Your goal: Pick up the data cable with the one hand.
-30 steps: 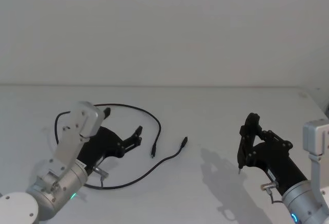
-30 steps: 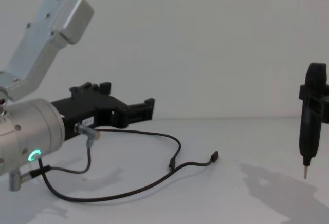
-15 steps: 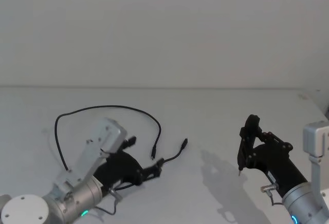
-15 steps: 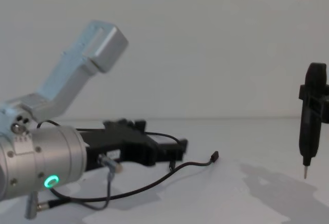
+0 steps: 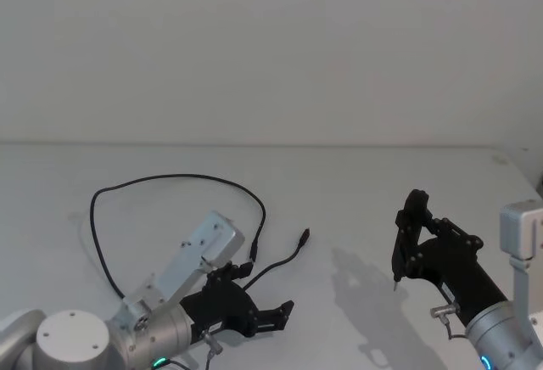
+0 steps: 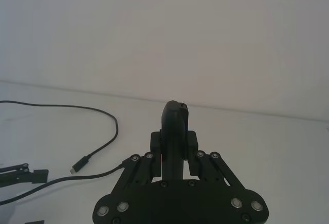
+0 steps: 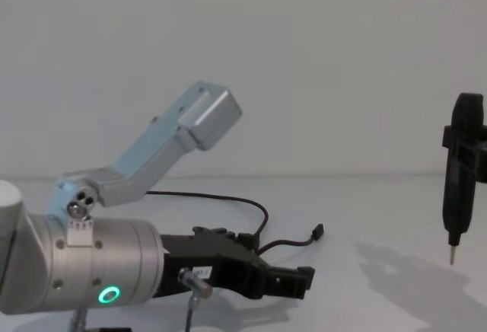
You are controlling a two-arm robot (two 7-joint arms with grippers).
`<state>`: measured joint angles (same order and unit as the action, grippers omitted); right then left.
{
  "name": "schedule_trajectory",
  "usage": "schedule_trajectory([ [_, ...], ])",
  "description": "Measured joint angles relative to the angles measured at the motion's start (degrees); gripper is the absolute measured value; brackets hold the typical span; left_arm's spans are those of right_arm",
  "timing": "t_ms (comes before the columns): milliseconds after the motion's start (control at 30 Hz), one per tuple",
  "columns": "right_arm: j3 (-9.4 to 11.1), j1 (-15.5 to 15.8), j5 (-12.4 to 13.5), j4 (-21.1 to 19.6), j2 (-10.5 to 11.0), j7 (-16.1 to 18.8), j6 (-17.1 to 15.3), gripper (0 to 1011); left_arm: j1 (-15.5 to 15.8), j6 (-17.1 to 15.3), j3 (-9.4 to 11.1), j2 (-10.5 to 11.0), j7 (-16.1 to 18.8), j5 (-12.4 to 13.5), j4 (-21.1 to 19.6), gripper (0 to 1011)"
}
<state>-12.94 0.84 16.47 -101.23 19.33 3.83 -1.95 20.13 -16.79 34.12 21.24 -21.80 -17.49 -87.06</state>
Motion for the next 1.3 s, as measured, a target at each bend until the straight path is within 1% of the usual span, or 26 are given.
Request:
schedule_trajectory([
  [200,0.00,0.00,0.00,0.00,0.00,0.00,0.00,279,1.16,-0.98,0.36,-0.89,0.03,0.80,1.65,999],
  [333,0.00,0.00,0.00,0.00,0.00,0.00,0.00,279,1.73,-1.26,0.39,-1.52,0.49,1.33,2.65,945],
  [367,0.00,0.00,0.00,0.00,0.00,0.00,0.00,279,1.89,-1.32,0.40,-1.81,0.65,1.47,2.99,906],
  [433,0.00,0.00,0.00,0.00,0.00,0.00,0.00,279,2.13,-1.35,0.40,-2.25,0.85,1.71,3.46,872],
  [467,0.00,0.00,0.00,0.00,0.00,0.00,0.00,279,2.20,-1.35,0.40,-2.40,0.90,1.76,3.61,823],
  [567,0.00,0.00,0.00,0.00,0.00,0.00,0.00,279,2.48,-1.35,0.42,-3.01,0.96,1.95,4.29,739],
  [633,0.00,0.00,0.00,0.00,0.00,0.00,0.00,279,2.62,-1.34,0.45,-3.34,0.96,2.03,4.63,696],
  [667,0.00,0.00,0.00,0.00,0.00,0.00,0.00,279,2.74,-1.28,0.47,-3.62,0.96,2.10,4.90,636],
  [700,0.00,0.00,0.00,0.00,0.00,0.00,0.00,279,2.80,-1.24,0.47,-3.73,0.95,2.13,5.04,636],
  [767,0.00,0.00,0.00,0.00,0.00,0.00,0.00,279,2.96,-1.10,0.48,-4.05,0.92,2.21,5.41,555],
  [867,0.00,0.00,0.00,0.00,0.00,0.00,0.00,279,3.19,-0.93,0.47,-4.49,0.85,2.29,5.89,483],
  [900,0.00,0.00,0.00,0.00,0.00,0.00,0.00,279,3.24,-0.90,0.47,-4.58,0.82,2.31,6.00,431],
  [933,0.00,0.00,0.00,0.00,0.00,0.00,0.00,279,3.27,-0.85,0.46,-4.64,0.78,2.33,6.07,412],
  [1067,0.00,0.00,0.00,0.00,0.00,0.00,0.00,279,3.50,-0.65,0.37,-5.07,0.56,2.45,6.54,270],
  [1100,0.00,0.00,0.00,0.00,0.00,0.00,0.00,279,3.54,-0.59,0.32,-5.15,0.49,2.49,6.64,253],
  [1167,0.00,0.00,0.00,0.00,0.00,0.00,0.00,279,3.59,-0.54,0.24,-5.27,0.43,2.54,6.76,175],
  [1233,0.00,0.00,0.00,0.00,0.00,0.00,0.00,279,3.64,-0.50,0.14,-5.39,0.35,2.60,6.88,118],
  [1267,0.00,0.00,0.00,0.00,0.00,0.00,0.00,279,3.65,-0.48,0.09,-5.42,0.32,2.62,6.92,67],
  [1300,0.00,0.00,0.00,0.00,0.00,0.00,0.00,279,3.66,-0.46,0.02,-5.46,0.26,2.67,6.97,52],
])
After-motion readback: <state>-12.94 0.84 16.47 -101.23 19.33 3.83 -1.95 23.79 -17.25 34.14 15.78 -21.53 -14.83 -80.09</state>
